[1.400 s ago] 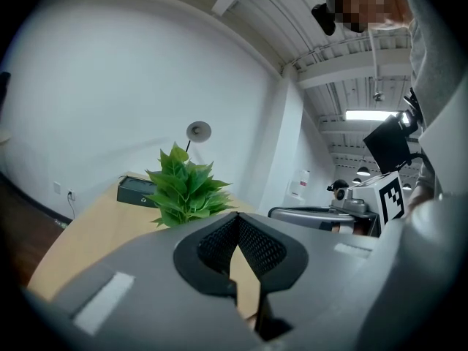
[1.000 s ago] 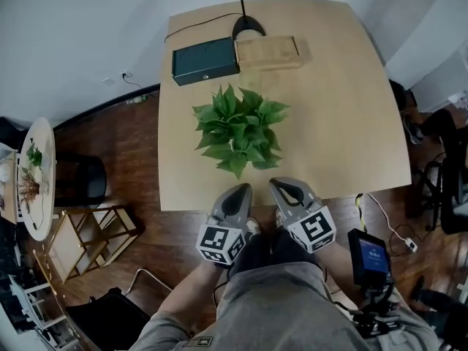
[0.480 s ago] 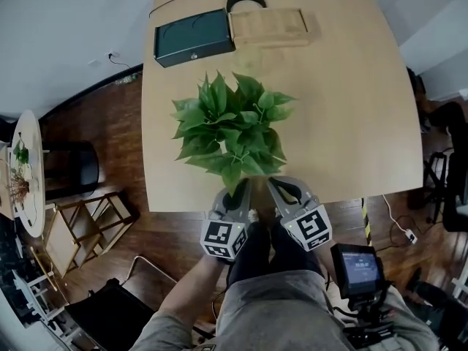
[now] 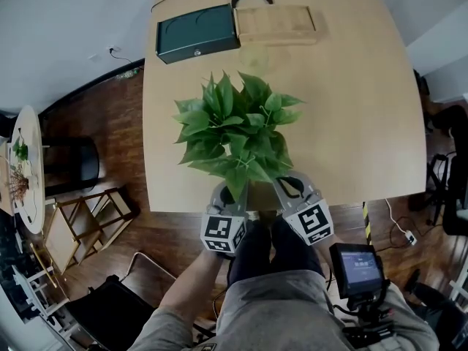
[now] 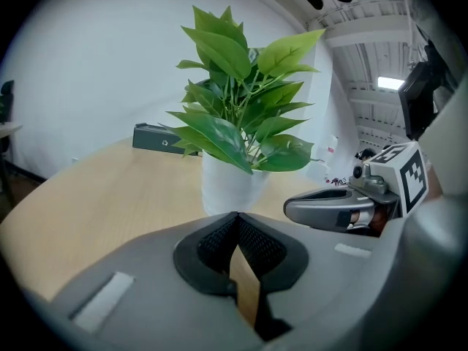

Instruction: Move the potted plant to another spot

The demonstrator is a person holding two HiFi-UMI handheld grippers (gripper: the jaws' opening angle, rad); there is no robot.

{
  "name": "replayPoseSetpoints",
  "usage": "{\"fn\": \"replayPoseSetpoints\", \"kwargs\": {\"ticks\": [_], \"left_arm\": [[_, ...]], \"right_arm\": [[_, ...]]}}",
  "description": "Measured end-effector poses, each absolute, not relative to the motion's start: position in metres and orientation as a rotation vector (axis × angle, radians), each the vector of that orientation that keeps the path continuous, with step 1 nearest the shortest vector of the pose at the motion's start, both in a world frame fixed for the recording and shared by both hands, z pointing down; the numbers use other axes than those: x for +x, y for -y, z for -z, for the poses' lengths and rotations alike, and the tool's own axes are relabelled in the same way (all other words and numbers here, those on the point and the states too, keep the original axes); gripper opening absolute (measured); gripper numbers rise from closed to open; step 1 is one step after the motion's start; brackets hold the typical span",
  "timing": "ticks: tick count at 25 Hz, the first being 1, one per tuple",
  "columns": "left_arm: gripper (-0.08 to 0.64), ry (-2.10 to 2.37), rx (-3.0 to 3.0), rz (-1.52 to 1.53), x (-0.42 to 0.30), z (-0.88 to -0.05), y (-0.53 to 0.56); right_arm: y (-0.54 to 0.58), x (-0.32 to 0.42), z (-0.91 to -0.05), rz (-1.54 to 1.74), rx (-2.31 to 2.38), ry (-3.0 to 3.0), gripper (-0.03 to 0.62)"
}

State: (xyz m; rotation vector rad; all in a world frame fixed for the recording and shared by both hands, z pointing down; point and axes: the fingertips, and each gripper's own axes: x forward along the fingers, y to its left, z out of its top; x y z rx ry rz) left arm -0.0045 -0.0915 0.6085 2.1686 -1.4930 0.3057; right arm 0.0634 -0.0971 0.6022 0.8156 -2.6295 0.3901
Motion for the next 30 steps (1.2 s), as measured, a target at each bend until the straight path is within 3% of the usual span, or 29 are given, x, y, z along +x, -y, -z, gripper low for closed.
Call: {"fn": "replayPoseSetpoints", "kwargs": {"ticks": [6,7,8,9,11,19,23,30], "left_arm": [[-0.006,1.536,2.184,-0.346,-0.020,-0.617,0.103],[-0.005,1.534,2.192,-0.347,-0.022,-0.619,0.105],[-0.003,1.524,2.204,-0.345,-0.022,-0.621,0.108],[0.091,1.508,2.219,-0.339,-0.022,-0.622,0.110],[0.183,1.481,2.247,-0.324,-0.021,-0.620,0.114],[0.345,1.370,2.449,-0.391,-0.023,-0.611,0.129],[0.397,1.231,2.612,-0.515,-0.016,-0.607,0.133],[0.407,1.063,2.758,-0.665,-0.011,-0.603,0.143]], "right_arm": [[0.112,0.060,-0.609,-0.349,0.787,2.618,0.020],[0.115,0.059,-0.611,-0.346,0.785,2.617,0.053],[0.118,0.059,-0.614,-0.344,0.781,2.617,0.128],[0.121,0.058,-0.615,-0.341,0.775,2.616,0.162],[0.125,0.058,-0.617,-0.326,0.756,2.613,0.219],[0.135,0.042,-0.611,-0.213,0.609,2.634,0.370],[0.140,0.036,-0.606,-0.164,0.520,2.648,0.391],[0.146,0.027,-0.603,-0.063,0.360,2.636,0.410]]}}
